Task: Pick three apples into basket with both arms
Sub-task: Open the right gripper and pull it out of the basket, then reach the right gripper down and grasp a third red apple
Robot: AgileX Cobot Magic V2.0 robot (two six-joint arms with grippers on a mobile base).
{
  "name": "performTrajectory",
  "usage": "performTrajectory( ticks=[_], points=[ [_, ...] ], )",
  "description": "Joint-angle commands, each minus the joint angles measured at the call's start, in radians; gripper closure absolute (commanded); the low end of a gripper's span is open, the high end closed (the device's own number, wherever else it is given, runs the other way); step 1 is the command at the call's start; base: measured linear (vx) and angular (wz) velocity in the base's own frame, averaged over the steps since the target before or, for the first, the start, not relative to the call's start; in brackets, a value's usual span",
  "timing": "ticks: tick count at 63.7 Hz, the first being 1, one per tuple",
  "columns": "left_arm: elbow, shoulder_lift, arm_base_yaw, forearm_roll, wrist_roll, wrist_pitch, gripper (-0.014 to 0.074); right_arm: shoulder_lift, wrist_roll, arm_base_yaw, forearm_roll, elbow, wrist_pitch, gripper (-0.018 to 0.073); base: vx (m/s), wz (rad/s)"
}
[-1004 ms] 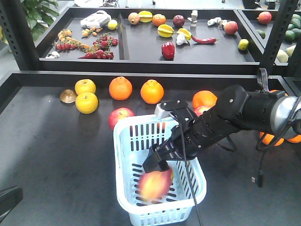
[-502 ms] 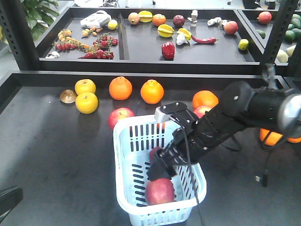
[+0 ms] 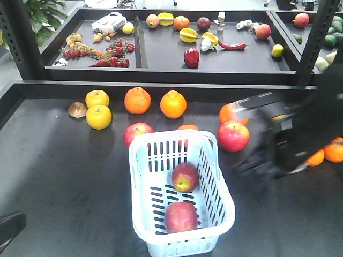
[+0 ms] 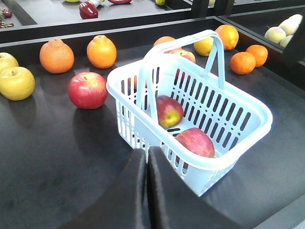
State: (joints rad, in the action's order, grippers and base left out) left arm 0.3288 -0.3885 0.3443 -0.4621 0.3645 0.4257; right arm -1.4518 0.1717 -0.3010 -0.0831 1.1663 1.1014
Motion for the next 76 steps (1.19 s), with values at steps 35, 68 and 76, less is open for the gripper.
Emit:
performTrajectory(
  ticks=[35, 68, 76],
  points=[
    [0.024, -0.006, 0.002, -0.022, -0.010, -0.055, 0.0602, 0.068, -0.078, 0.757, 0.133, -0.244, -0.041, 0.0548, 0.00, 0.00],
    [0.024, -0.006, 0.002, -0.022, -0.016, -0.055, 0.0602, -0.062, -0.098, 0.792, 0.199, -0.241, -0.059, -0.0139, 0.00, 0.00],
    [0.024, -0.006, 0.002, -0.022, -0.016, -0.055, 0.0602, -0.120, -0.162, 0.792, 0.271, -0.241, -0.069, -0.0169, 0.00, 0.00]
  ],
)
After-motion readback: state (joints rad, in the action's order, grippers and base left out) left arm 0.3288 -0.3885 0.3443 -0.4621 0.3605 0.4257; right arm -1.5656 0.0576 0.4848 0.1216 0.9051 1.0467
